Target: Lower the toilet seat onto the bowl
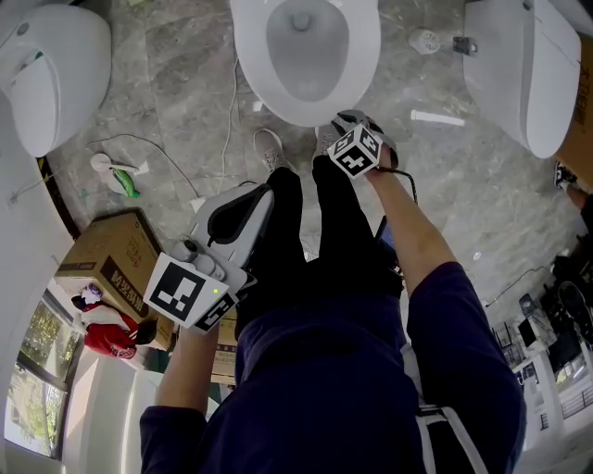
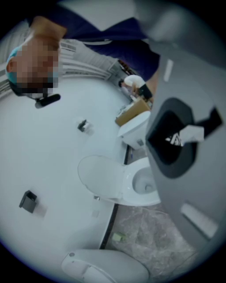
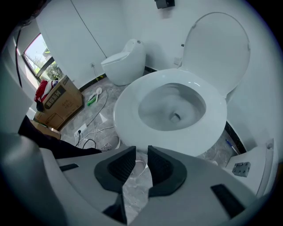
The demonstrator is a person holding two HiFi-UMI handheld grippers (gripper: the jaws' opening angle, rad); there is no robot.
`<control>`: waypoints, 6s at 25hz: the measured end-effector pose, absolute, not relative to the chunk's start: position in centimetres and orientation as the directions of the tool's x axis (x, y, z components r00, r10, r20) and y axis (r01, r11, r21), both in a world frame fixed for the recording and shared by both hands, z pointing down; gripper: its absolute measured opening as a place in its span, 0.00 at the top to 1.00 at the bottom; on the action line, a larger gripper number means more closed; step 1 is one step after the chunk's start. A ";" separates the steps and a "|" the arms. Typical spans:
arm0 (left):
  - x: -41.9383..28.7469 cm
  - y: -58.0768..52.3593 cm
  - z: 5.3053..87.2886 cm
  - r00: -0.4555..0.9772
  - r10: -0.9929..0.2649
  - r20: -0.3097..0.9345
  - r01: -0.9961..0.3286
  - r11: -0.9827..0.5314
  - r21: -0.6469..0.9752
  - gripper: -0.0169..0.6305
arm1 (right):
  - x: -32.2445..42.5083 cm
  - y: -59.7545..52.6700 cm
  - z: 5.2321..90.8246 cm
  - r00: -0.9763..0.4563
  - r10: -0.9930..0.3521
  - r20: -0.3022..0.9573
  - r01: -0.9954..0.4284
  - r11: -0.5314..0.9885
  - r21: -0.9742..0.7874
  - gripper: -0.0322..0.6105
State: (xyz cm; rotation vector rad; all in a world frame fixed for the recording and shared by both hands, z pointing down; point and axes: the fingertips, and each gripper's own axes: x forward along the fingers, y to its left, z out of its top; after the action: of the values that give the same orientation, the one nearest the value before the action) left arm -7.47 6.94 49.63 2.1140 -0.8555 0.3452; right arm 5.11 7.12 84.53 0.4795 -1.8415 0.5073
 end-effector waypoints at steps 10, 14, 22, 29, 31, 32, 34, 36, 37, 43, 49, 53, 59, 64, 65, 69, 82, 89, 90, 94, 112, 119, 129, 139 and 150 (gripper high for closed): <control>-7.7 7.4 50.5 0.735 -0.447 0.510 -0.677 -0.429 0.598 0.98 | 4.9 7.0 85.9 -0.289 -0.074 0.954 -0.570 0.814 -0.110 0.83; -7.5 7.5 50.9 0.737 -0.442 0.512 -0.674 -0.426 0.603 0.98 | 4.7 6.2 86.3 -0.291 -0.085 0.953 -0.574 0.813 -0.103 0.83; -7.7 7.9 51.4 0.736 -0.435 0.519 -0.676 -0.419 0.606 0.98 | 4.7 6.2 87.2 -0.282 -0.079 0.956 -0.580 0.808 -0.104 0.83; -8.2 8.1 52.2 0.732 -0.425 0.533 -0.680 -0.411 0.607 0.98 | 5.2 6.3 88.1 -0.271 -0.079 0.959 -0.607 0.788 -0.106 0.83; -8.2 8.0 52.3 0.732 -0.422 0.535 -0.680 -0.412 0.606 0.98 | 5.1 6.3 88.4 -0.269 -0.080 0.960 -0.606 0.788 -0.104 0.84; -8.2 8.0 52.4 0.732 -0.420 0.536 -0.680 -0.412 0.606 0.98 | 5.1 6.2 88.5 -0.268 -0.079 0.960 -0.605 0.789 -0.104 0.84; -8.2 7.9 52.7 0.733 -0.416 0.537 -0.679 -0.411 0.609 0.98 | 5.0 6.2 88.8 -0.269 -0.077 0.960 -0.604 0.790 -0.106 0.84; -8.1 7.9 53.1 0.734 -0.414 0.538 -0.678 -0.408 0.611 0.98 | 5.0 6.1 88.9 -0.274 -0.080 0.958 -0.604 0.789 -0.107 0.84; -8.1 7.8 53.2 0.735 -0.413 0.538 -0.677 -0.408 0.613 0.98 | 5.0 6.1 88.9 -0.278 -0.083 0.957 -0.605 0.789 -0.107 0.84; -7.7 7.5 52.9 0.742 -0.412 0.529 -0.670 -0.418 0.614 0.98 | 5.0 6.0 88.6 -0.281 -0.084 0.956 -0.612 0.783 -0.111 0.84; -7.6 6.9 52.2 0.742 -0.423 0.521 -0.670 -0.431 0.604 0.98 | 4.8 4.6 86.8 -0.301 -0.117 0.947 -0.622 0.777 -0.101 0.84; -7.5 6.5 51.2 0.745 -0.434 0.507 -0.666 -0.445 0.599 0.98 | 5.0 3.4 85.0 -0.310 -0.145 0.940 -0.625 0.776 -0.086 0.84; -7.9 5.8 50.0 0.743 -0.453 0.492 -0.668 -0.460 0.585 0.98 | 4.7 1.5 82.6 -0.325 -0.186 0.927 -0.630 0.774 -0.065 0.84; -8.5 5.5 48.8 0.743 -0.469 0.477 -0.668 -0.475 0.573 0.98 | 4.0 0.6 80.0 -0.344 -0.224 0.912 -0.642 0.765 -0.055 0.84; -8.6 5.5 48.6 0.744 -0.473 0.473 -0.667 -0.479 0.570 0.98 | 3.7 0.5 79.4 -0.349 -0.234 0.908 -0.646 0.762 -0.052 0.84; -9.3 5.4 47.2 0.750 -0.483 0.452 -0.660 -0.502 0.559 0.98 | 2.4 -0.1 76.3 -0.372 -0.279 0.885 -0.659 0.751 -0.041 0.84; -12.2 5.7 41.9 0.793 -0.479 0.378 -0.610 -0.621 0.493 0.98 | 0.7 -2.0 64.4 -0.378 -0.475 0.794 -0.730 0.681 0.060 0.84; -13.3 5.9 38.6 0.801 -0.492 0.342 -0.599 -0.664 0.447 0.98 | 0.0 -1.3 57.8 -0.389 -0.557 0.734 -0.757 0.647 0.090 0.84; -13.2 5.9 38.1 0.802 -0.493 0.337 -0.597 -0.670 0.441 0.98 | -0.1 -1.1 56.8 -0.393 -0.567 0.724 -0.759 0.644 0.091 0.84; -12.8 5.8 35.8 0.807 -0.502 0.312 -0.591 -0.692 0.415 0.98 | -0.1 -0.9 52.3 -0.414 -0.609 0.676 -0.768 0.633 0.100 0.84; -6.4 10.8 27.4 0.752 -0.621 0.219 -0.658 -0.696 0.287 0.98 | 3.7 5.3 34.9 -0.575 -0.690 0.439 -0.725 0.679 0.117 0.84; -3.4 13.8 24.2 0.726 -0.664 0.181 -0.688 -0.695 0.211 0.98 | 5.2 9.4 28.0 -0.653 -0.683 0.328 -0.683 0.718 0.137 0.85; -2.4 15.4 21.1 0.721 -0.677 0.148 -0.693 -0.704 0.157 0.98 | 5.9 12.8 23.6 -0.690 -0.676 0.259 -0.669 0.732 0.126 0.87; -4.4 14.3 17.6 0.754 -0.648 0.108 -0.657 -0.744 0.120 0.98 | 3.7 13.6 19.0 -0.692 -0.696 0.193 -0.696 0.714 0.076 0.87; -6.2 14.1 17.5 0.772 -0.628 0.096 -0.635 -0.760 0.136 0.98 | 0.9 14.2 17.4 -0.689 -0.700 0.187 -0.698 0.711 0.088 0.89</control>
State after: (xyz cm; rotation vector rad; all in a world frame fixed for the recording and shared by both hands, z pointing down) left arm -6.22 14.06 17.54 2.8045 -1.0065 0.0667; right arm 0.92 14.16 17.44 1.1215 -2.7107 -0.0137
